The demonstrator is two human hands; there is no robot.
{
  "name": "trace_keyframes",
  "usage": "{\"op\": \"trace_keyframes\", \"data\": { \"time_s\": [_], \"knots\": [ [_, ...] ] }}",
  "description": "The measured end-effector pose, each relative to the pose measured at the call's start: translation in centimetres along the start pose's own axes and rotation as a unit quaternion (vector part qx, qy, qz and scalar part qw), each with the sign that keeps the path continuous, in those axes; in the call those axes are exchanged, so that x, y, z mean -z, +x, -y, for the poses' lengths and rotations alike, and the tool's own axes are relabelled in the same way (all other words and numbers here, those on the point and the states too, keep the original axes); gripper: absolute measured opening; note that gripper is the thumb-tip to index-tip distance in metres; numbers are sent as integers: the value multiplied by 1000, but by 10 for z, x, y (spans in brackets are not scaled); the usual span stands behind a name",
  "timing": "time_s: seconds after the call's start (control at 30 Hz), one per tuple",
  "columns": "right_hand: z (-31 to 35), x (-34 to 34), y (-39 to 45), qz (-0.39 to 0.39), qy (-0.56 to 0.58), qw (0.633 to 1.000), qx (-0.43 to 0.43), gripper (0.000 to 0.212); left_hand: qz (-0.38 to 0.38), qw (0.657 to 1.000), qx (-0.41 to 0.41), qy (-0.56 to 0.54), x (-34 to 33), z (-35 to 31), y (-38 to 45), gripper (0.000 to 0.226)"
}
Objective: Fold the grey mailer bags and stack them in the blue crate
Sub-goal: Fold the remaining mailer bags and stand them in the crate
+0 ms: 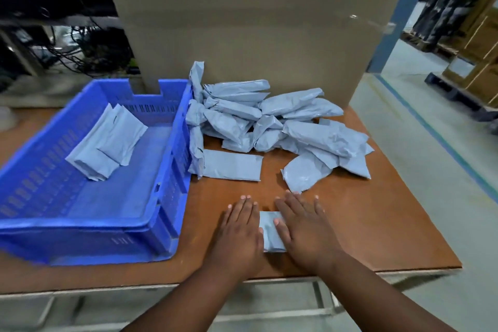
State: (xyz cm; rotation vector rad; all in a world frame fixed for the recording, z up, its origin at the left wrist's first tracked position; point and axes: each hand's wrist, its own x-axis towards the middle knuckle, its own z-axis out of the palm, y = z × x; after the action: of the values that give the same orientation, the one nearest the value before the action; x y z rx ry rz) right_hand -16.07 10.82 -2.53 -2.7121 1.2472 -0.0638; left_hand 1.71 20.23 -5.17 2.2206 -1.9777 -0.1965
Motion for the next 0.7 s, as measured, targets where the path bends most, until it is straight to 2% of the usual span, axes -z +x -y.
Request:
{"op": "trace_keyframes", "data": {
  "time_s": [0.07,0.13,0.27,0.7],
  "knots": [
    [15,1,3,-26,-5,999,44,56,-18,1000,14,-5,4,3,-5,75],
    [22,-10,7,-18,-18,998,65,56,-12,1000,16,-10,2,0,-6,74],
    [17,-32,10,2,-29,997,67,60,-5,998,37,-48,-12,-3,-7,70],
    [19,-37,11,3,-5,998,66,63,-19,998,43,-29,-32,6,-8,62]
  ]
}}
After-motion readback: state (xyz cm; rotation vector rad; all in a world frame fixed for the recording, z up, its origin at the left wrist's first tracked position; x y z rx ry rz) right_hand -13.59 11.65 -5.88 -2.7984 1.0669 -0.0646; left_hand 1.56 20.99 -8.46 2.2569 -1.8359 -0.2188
